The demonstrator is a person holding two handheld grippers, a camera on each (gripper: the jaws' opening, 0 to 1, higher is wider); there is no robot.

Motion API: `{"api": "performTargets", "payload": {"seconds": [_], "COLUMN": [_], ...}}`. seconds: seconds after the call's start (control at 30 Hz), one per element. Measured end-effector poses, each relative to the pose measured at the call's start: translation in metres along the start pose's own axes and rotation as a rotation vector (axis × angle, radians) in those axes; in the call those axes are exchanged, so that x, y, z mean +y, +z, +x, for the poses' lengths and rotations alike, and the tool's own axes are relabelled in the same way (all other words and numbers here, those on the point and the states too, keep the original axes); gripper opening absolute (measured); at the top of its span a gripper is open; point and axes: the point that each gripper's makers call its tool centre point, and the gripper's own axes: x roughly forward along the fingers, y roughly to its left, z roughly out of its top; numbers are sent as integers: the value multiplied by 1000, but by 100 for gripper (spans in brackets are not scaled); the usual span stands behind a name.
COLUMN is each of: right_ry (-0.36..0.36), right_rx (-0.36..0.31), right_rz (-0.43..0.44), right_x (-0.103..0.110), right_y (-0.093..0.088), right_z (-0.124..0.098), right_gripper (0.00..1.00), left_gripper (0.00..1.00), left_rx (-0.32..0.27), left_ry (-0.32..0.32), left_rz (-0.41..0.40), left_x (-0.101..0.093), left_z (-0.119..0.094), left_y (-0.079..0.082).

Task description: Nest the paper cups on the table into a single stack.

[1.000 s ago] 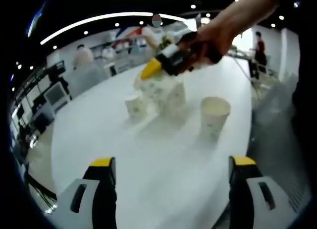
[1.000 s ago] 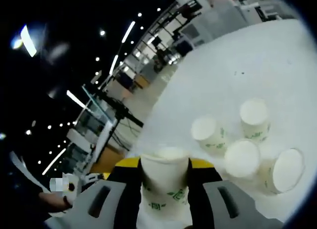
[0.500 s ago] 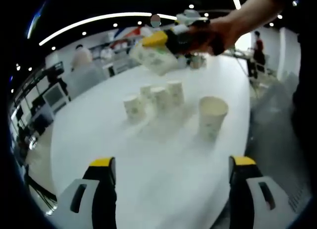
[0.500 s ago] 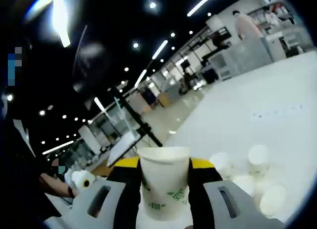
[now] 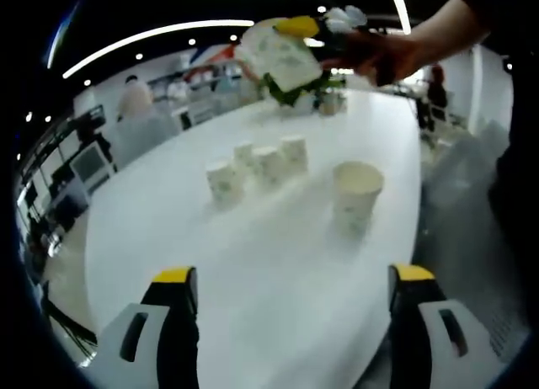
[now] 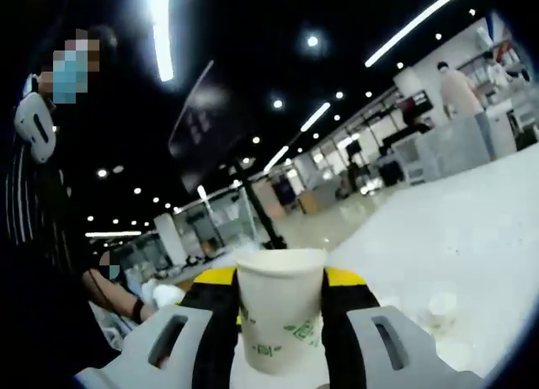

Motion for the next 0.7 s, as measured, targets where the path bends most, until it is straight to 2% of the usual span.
{"api": "performTargets", "payload": {"seconds": [0.13, 0.2, 0.27, 0.47, 0.7], "right_ry": [30, 36, 33, 31, 8], "right_rx": [-15, -21, -29, -40, -52], "right_rz": [-61, -130, -159, -193, -221], "right_x": [15, 21, 24, 28, 28], "right_y": [-1, -3, -5, -18, -45], "right_z": [-8, -12, -15, -24, -39], "right_gripper": [34, 34, 34, 34, 34], "left_gripper": [93, 93, 93, 92, 91], "left_rx": [-3, -1, -3, -2, -6], "left_ry": [1, 1, 4, 10, 18], "left_rz": [-5, -8, -16, -20, -33], "left_x": [1, 1, 1, 1, 2], "left_z": [0, -1, -1, -1, -2], "left_y": [-1, -1, -1, -1, 0]}}
